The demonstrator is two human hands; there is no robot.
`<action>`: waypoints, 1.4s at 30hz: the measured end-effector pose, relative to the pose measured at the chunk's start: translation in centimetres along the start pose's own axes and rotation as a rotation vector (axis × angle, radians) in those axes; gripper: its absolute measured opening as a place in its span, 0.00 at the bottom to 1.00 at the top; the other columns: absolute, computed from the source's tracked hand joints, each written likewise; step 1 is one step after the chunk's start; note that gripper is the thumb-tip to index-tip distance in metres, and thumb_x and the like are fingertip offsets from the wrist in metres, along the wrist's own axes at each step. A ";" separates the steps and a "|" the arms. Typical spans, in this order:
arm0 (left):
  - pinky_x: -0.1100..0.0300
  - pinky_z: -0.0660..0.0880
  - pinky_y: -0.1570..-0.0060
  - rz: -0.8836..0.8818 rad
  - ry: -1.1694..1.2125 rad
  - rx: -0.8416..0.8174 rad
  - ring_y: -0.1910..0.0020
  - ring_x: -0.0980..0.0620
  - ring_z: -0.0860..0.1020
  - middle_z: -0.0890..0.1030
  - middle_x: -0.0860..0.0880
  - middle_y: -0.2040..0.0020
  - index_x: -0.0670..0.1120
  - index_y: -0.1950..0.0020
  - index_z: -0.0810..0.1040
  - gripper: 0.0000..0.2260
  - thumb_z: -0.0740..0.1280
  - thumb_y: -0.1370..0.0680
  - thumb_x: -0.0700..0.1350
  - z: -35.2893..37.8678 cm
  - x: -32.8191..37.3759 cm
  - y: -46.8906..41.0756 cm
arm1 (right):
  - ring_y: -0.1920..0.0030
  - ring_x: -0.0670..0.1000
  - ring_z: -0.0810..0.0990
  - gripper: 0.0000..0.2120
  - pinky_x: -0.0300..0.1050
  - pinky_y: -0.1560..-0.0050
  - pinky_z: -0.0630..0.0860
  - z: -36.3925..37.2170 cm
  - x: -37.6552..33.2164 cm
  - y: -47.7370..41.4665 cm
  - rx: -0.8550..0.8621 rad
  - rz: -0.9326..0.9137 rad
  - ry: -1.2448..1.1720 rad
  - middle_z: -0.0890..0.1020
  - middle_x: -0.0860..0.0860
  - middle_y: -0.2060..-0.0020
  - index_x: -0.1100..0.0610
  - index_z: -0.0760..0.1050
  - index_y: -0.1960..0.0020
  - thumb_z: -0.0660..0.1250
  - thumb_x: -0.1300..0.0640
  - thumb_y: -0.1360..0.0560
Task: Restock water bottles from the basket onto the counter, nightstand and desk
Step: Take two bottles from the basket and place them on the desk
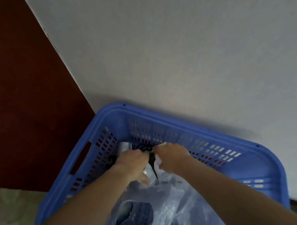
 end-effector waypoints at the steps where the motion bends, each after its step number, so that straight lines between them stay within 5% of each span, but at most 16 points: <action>1: 0.57 0.68 0.59 -0.009 0.015 0.041 0.46 0.46 0.79 0.79 0.47 0.45 0.44 0.39 0.71 0.31 0.76 0.33 0.60 -1.9 -0.3 0.5 | 0.38 0.62 0.75 0.16 0.56 0.45 0.74 -1.6 0.0 0.5 0.026 0.002 -0.010 0.76 0.59 0.39 0.57 0.69 0.34 0.64 0.56 0.21; 6: 0.53 0.75 0.58 -0.031 0.090 0.184 0.50 0.47 0.79 0.81 0.49 0.48 0.47 0.42 0.73 0.30 0.77 0.36 0.62 -10.1 -1.0 2.6 | 0.37 0.62 0.74 0.18 0.53 0.42 0.72 -8.9 1.7 3.7 0.150 0.068 -0.107 0.75 0.59 0.38 0.55 0.70 0.34 0.64 0.52 0.23; 10: 0.55 0.68 0.65 -0.002 0.070 0.312 0.55 0.48 0.76 0.78 0.52 0.53 0.52 0.49 0.71 0.28 0.75 0.38 0.67 -16.9 0.2 4.6 | 0.41 0.61 0.76 0.17 0.50 0.46 0.72 -14.2 3.9 7.5 0.220 0.114 -0.150 0.76 0.58 0.41 0.54 0.72 0.37 0.67 0.50 0.24; 21: 0.58 0.63 0.68 0.326 -0.050 0.490 0.60 0.51 0.73 0.72 0.55 0.61 0.53 0.54 0.69 0.25 0.74 0.37 0.67 -31.4 18.8 11.2 | 0.45 0.55 0.79 0.22 0.49 0.44 0.77 -21.8 15.3 27.9 0.433 0.408 -0.254 0.80 0.53 0.43 0.53 0.75 0.38 0.72 0.47 0.28; 25: 0.56 0.72 0.61 0.460 -0.054 0.500 0.57 0.50 0.76 0.77 0.53 0.54 0.54 0.50 0.69 0.25 0.73 0.36 0.67 -32.3 29.1 13.8 | 0.45 0.56 0.79 0.23 0.47 0.49 0.75 -20.0 19.7 38.7 0.514 0.560 -0.272 0.80 0.54 0.44 0.55 0.75 0.38 0.72 0.46 0.29; 38: 0.56 0.69 0.60 1.026 -0.015 0.398 0.56 0.49 0.75 0.76 0.54 0.57 0.54 0.58 0.70 0.16 0.73 0.30 0.62 -24.1 68.8 32.8 | 0.40 0.57 0.75 0.25 0.50 0.42 0.73 -1.8 28.8 80.1 0.680 1.102 -0.367 0.78 0.54 0.39 0.54 0.75 0.37 0.72 0.45 0.29; 42: 0.56 0.68 0.59 1.183 -0.081 0.370 0.55 0.49 0.74 0.75 0.53 0.56 0.55 0.58 0.69 0.15 0.71 0.28 0.62 -20.8 79.1 39.9 | 0.40 0.57 0.76 0.24 0.45 0.50 0.70 3.1 29.0 91.9 0.722 1.251 -0.365 0.79 0.54 0.40 0.54 0.76 0.37 0.72 0.46 0.29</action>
Point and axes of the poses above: each hand's wrist, its own y-axis away from the middle knuckle, its own z-axis out of the palm, x = y × z, the point moved 10 cm from there along -y, towards the middle knuckle
